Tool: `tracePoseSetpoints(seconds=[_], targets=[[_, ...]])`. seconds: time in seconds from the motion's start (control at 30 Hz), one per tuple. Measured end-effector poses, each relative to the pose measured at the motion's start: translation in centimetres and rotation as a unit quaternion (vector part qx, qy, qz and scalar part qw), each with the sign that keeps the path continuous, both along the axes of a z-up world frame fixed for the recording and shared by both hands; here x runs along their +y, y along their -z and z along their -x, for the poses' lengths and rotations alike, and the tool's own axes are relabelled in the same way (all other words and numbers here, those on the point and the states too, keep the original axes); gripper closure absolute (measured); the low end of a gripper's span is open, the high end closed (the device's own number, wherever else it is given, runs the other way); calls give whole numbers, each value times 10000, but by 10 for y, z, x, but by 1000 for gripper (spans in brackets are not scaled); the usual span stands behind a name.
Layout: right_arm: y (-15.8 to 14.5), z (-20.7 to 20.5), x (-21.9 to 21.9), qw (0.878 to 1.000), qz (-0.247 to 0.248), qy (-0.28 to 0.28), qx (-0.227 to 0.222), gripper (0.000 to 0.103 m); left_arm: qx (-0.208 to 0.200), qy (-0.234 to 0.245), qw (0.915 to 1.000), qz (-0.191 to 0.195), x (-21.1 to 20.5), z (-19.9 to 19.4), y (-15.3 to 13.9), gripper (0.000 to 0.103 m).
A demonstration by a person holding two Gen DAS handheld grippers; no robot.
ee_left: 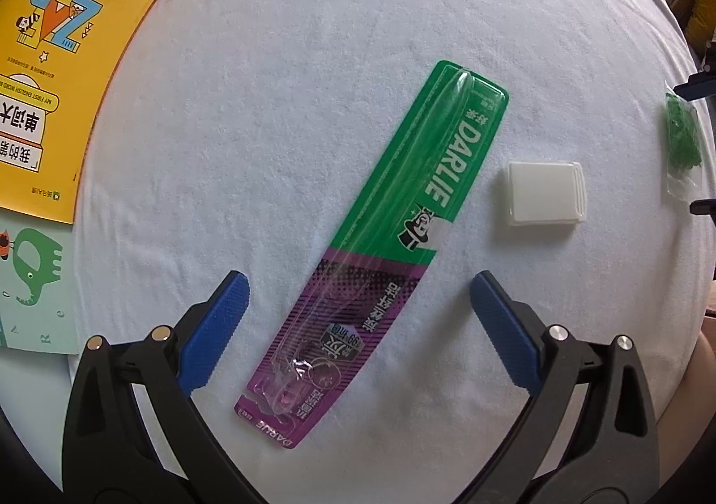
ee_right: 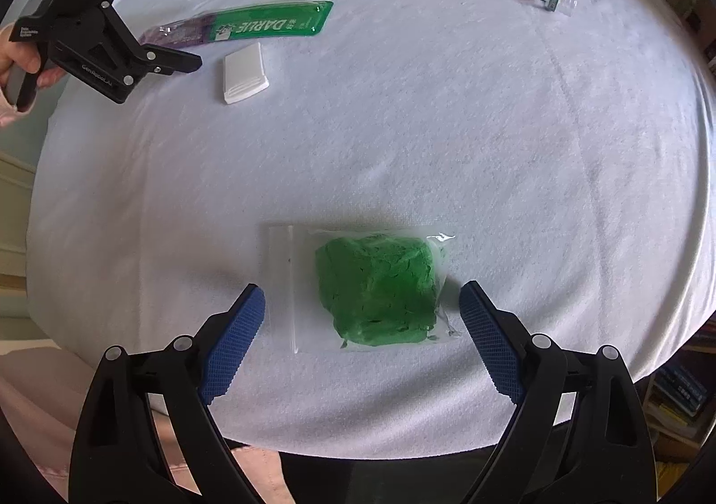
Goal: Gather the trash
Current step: 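Grasp the Darlie toothbrush pack with the left tool while the right tool grasps the green bag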
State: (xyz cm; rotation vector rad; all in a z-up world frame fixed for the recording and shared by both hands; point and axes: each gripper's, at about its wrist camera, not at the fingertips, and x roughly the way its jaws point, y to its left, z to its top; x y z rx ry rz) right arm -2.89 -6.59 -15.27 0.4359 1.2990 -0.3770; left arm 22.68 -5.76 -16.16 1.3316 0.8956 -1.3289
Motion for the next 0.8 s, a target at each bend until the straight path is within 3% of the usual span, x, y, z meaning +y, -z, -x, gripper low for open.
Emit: tracePoseSetpoints(seconds=[0.13,0.2,0.27,0.33,0.37,0.4,0.7,0.8], targets=[[3,-11,9,9995,264,-67,139,16,380,7,9993,-17,-6,-12,3,7],[3,-13,12,9991,381,-111,142,22,774,-39,9970,-83,-8,-19,3,22],[2,-14,11,9991,394,-45,113,28,821,49,9966,-34,-8,-25,2,29],[-1,-15,7,9993,381,7,40,42,841,182,9963,27,-5,-23,-1,40],[-3,-15,5,9994,351,25,-10,45,859,187,9961,52,-3,-23,-3,54],[-6,-15,2,9994,350,53,-62,52,860,211,9961,22,-2,-21,-4,60],[-26,-23,-31,9989,206,169,-398,80,745,149,9970,126,9,-12,-11,61],[-27,-26,-51,9983,116,195,-528,85,747,30,9970,214,11,-12,-21,61]])
